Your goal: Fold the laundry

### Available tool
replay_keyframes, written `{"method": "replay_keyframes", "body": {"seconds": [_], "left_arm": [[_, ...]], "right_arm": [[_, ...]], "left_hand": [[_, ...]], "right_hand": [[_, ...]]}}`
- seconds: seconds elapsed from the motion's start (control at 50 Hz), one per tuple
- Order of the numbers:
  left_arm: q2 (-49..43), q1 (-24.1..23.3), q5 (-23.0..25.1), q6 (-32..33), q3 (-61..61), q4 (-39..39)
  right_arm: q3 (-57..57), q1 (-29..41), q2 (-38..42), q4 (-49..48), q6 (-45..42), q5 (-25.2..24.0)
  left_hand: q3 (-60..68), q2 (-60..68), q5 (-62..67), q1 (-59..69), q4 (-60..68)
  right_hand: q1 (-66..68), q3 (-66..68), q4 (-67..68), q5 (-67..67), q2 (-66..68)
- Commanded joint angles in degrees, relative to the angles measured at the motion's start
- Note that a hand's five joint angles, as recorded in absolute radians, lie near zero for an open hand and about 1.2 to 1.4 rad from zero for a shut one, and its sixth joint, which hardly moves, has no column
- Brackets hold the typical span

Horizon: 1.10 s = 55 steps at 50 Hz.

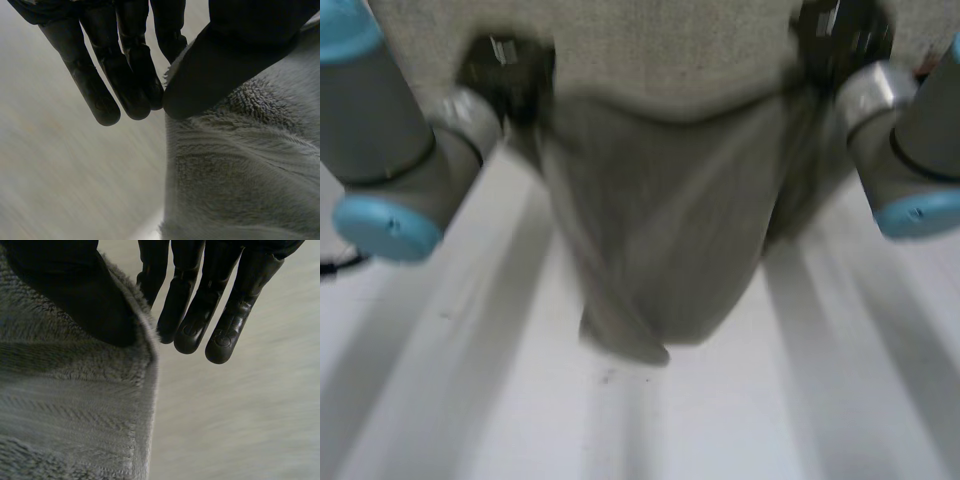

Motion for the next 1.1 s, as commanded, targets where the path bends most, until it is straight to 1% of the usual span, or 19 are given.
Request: {"method": "replay_keyframes", "body": {"seconds": [0.02, 0.12, 0.18, 0.28, 0.42, 0.56, 0.62, 0.66, 0.68, 0.7, 0.72, 0.76, 0.78, 0.82, 0.94, 0.98, 1.0, 1.04, 1.1], "left_arm": [[8.0, 0.26, -3.62, -0.11, 1.6, 19.34], [13.0, 0.52, -3.44, 0.06, -12.34, 23.03], [13.27, 0.61, -3.44, 0.33, -15.63, 22.94], [12.75, 1.84, -3.27, 0.41, -28.78, 23.38], [6.96, 2.72, -3.0, 0.5, -38.64, 23.47], [4.75, 2.72, -3.26, 0.85, -45.77, 21.71], [6.5, 2.81, -3.35, 2.79, -49.82, 17.4], [11.83, 2.72, -3.61, 7.77, -52.88, 8.75], [11.87, 2.72, -3.62, 7.8, -52.89, 8.7], [14.82, 2.72, -3.7, 10.49, -54.2, 3.31], [14.85, 2.72, -3.7, 10.52, -54.21, 3.25], [20.19, 2.29, -3.97, 14.11, -56.05, -8.12], [20.21, 2.28, -3.97, 14.13, -56.06, -8.17], [24.94, 2.28, -3.44, 15.09, -55.8, -14.13], [27.51, 2.72, -3.53, 15.0, -54.74, -10.55], [27.25, 2.9, -3.79, 15.0, -54.48, -7.66], [27.25, 2.9, -3.79, 15.0, -54.48, -7.65], [27.16, 2.9, -3.62, 15.0, -54.3, -6.59], [26.89, 2.99, -3.7, 14.92, -53.33, -4.75]], "right_arm": [[2.78, 0.42, -4.63, -27.49, 2.21, -0.95], [9.1, 0.33, -5.6, -20.13, 3.44, -3.93], [12.17, -0.2, -5.42, -14.6, 4.4, -4.72], [17.88, -0.38, -4.02, -10.01, 5.81, -7.26], [27.02, -0.38, 0.89, -8.94, 6.17, -9.99], [33.63, -0.38, 3.54, -8.24, 6.08, -9.73], [36.71, -0.46, 1.52, -4.2, 5.55, -9.65], [38.98, -0.46, -3.98, 4.72, 5.2, -9.82], [38.99, -0.46, -4.01, 4.77, 5.2, -9.82], [39.43, -0.64, -6.8, 10.51, 4.76, -10.17], [39.43, -0.64, -6.83, 10.57, 4.76, -10.17], [38.91, -2.39, -11.11, 21.59, 2.92, -10.7], [38.91, -2.4, -11.13, 21.64, 2.91, -10.7], [37.07, -5.89, -13.58, 27.16, 2.47, -10.79], [36.18, -8.73, -14.03, 25.86, 6.34, -11.84], [36.01, -9.08, -12.72, 23.33, 12.11, -12.02], [36.01, -9.08, -12.72, 23.31, 12.14, -12.02], [36.18, -9.25, -10.35, 19.11, 20.71, -12.11], [36.36, -9.34, -9.55, 16.98, 25.15, -12.28]], "left_hand": [[10.3, 10.21, 11.75, 11.15, 10.21], [10.3, 10.21, 11.75, 11.15, 10.21], [10.3, 10.21, 11.75, 11.15, 10.21], [10.3, 10.21, 11.75, 11.15, 10.21], [10.3, 10.21, 11.75, 11.15, 10.21], [10.3, 10.21, 11.75, 11.15, 10.21], [10.3, 10.21, 11.75, 11.15, 10.21], [10.3, 10.21, 11.75, 11.15, 10.21], [10.3, 10.21, 11.75, 11.15, 10.21], [10.3, 10.21, 11.75, 11.15, 10.21], [10.3, 10.21, 11.75, 11.15, 10.21], [10.3, 10.21, 11.75, 11.15, 10.21], [10.3, 10.21, 11.75, 11.15, 10.21], [10.3, 10.21, 11.75, 11.15, 10.21], [10.3, 10.21, 11.75, 11.15, 10.21], [10.3, 10.21, 11.75, 11.15, 10.21], [10.3, 10.21, 11.75, 11.15, 10.21], [10.3, 10.21, 11.75, 11.15, 10.21], [10.3, 10.21, 11.75, 11.15, 10.21]], "right_hand": [[24.05, 11.97, 11.7, 13.51, 12.27], [24.05, 11.97, 11.7, 13.51, 12.27], [24.05, 11.97, 11.7, 13.51, 12.27], [24.05, 11.97, 11.7, 13.51, 12.27], [24.05, 11.97, 11.7, 13.51, 12.27], [24.05, 11.97, 11.7, 13.51, 12.27], [24.05, 11.97, 11.7, 13.51, 12.27], [24.05, 11.97, 11.7, 13.51, 12.27], [24.05, 11.97, 11.7, 13.51, 12.27], [24.05, 11.97, 11.7, 13.51, 12.27], [24.05, 11.97, 11.7, 13.51, 12.27], [24.05, 11.97, 11.7, 13.51, 12.27], [24.05, 11.97, 11.7, 13.51, 12.27], [24.05, 11.97, 11.7, 13.51, 12.27], [24.05, 11.97, 11.7, 13.51, 12.27], [24.05, 11.97, 11.7, 13.51, 12.27], [24.05, 11.97, 11.7, 13.51, 12.27], [24.05, 11.97, 11.7, 13.51, 12.27], [24.05, 11.97, 11.7, 13.51, 12.27]]}}
